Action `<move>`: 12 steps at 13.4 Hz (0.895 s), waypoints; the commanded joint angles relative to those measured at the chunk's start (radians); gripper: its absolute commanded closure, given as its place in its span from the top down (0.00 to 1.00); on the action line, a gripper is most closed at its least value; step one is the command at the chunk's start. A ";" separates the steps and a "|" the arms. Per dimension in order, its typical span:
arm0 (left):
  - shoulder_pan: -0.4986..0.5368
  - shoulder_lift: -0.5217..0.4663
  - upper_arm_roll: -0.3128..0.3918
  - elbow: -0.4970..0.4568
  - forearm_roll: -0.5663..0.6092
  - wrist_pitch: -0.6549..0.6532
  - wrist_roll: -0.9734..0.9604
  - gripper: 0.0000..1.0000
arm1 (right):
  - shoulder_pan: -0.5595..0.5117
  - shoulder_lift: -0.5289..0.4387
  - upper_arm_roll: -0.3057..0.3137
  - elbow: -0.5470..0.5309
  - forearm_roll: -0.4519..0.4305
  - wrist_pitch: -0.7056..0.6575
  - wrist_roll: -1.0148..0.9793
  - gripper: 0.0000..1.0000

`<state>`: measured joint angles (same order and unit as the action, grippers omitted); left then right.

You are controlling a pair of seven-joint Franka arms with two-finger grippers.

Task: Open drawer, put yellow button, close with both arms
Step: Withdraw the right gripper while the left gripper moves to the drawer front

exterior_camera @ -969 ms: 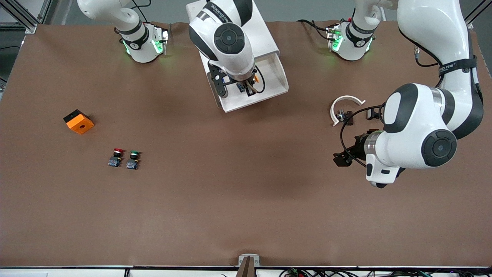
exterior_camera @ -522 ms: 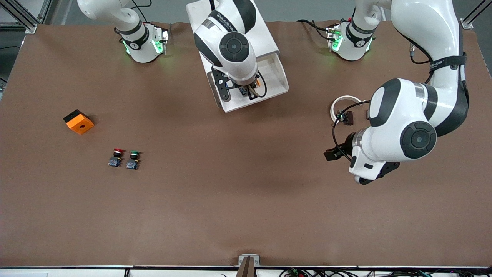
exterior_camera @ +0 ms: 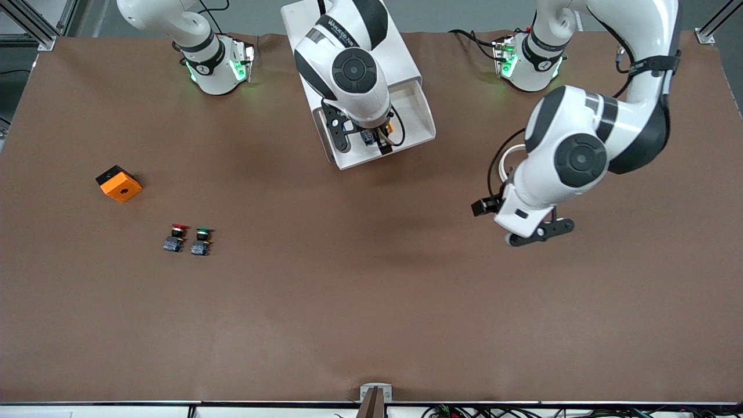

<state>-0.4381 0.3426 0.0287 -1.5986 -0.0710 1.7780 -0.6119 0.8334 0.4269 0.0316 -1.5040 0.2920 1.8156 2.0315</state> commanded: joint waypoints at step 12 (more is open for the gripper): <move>0.004 -0.048 -0.283 -0.218 0.010 0.198 -0.230 1.00 | -0.434 -0.267 -0.013 0.091 0.012 -0.524 -0.835 1.00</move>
<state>-0.4441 0.3320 -0.2243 -1.7659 -0.0673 1.9603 -0.7903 0.4951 0.2136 0.0035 -1.3708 0.2918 1.3325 1.3644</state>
